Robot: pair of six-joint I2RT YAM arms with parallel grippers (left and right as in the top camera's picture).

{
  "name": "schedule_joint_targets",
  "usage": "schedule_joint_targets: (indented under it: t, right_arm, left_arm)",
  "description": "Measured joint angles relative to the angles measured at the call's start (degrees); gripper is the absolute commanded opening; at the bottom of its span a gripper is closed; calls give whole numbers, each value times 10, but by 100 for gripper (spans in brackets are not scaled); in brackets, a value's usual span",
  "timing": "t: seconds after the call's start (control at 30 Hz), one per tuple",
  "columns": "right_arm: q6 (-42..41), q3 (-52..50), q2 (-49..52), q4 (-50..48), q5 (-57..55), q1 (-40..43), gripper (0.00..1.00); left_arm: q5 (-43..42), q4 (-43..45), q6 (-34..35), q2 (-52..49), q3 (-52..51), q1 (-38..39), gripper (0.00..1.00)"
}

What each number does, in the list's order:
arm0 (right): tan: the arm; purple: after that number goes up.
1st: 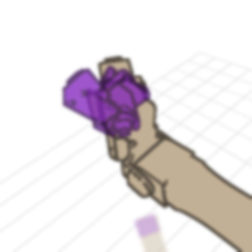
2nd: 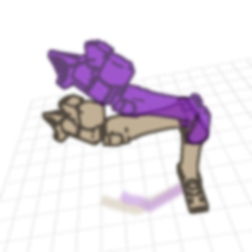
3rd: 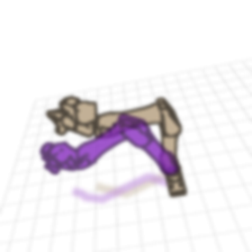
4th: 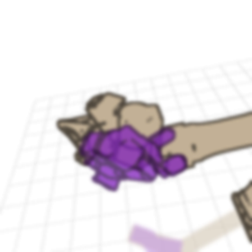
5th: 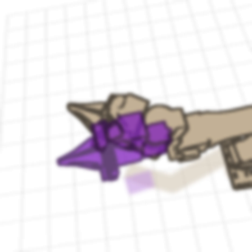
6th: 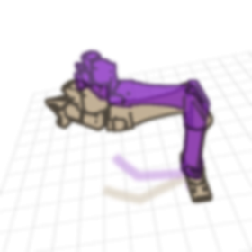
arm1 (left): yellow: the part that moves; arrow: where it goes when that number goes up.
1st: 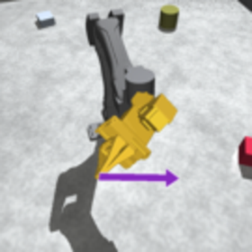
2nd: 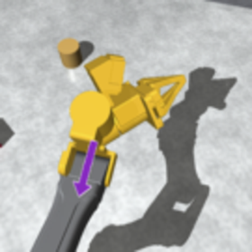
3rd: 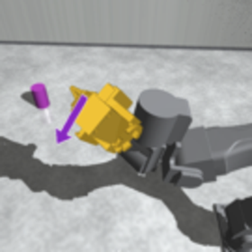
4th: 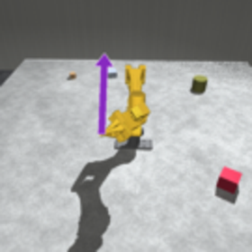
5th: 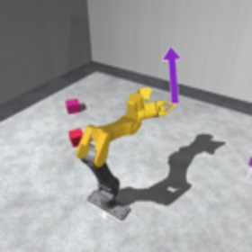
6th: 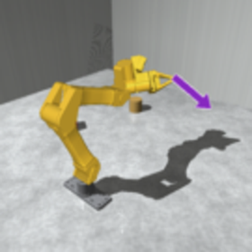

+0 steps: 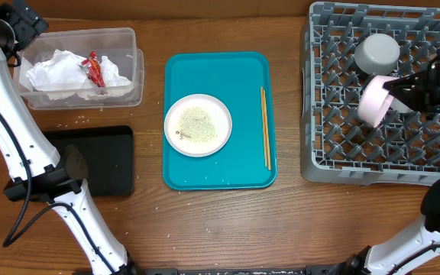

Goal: Sort waste into correct bins and load items into the dishwasher

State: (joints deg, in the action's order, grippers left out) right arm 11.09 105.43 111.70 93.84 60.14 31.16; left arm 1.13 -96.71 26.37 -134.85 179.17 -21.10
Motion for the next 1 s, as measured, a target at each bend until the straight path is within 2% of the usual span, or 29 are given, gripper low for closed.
schedule_joint_targets:
  t: [0.33, 0.63, 0.77, 1.0]
  right_arm:
    - [6, -83, 0, -50, 5, 0, 4]
    - [8, -85, 0, -61, -7, 0, 6]
    - [8, -85, 0, -64, -18, 0, 4]
    - [8, -85, 0, -78, 12, 0, 4]
  left_arm:
    - [0, 0, 0, 0, 0, 0, 100]
    - [0, 0, 0, 0, 0, 0, 100]
    - [0, 0, 0, 0, 0, 0, 100]
    - [0, 0, 0, 0, 0, 0, 100]
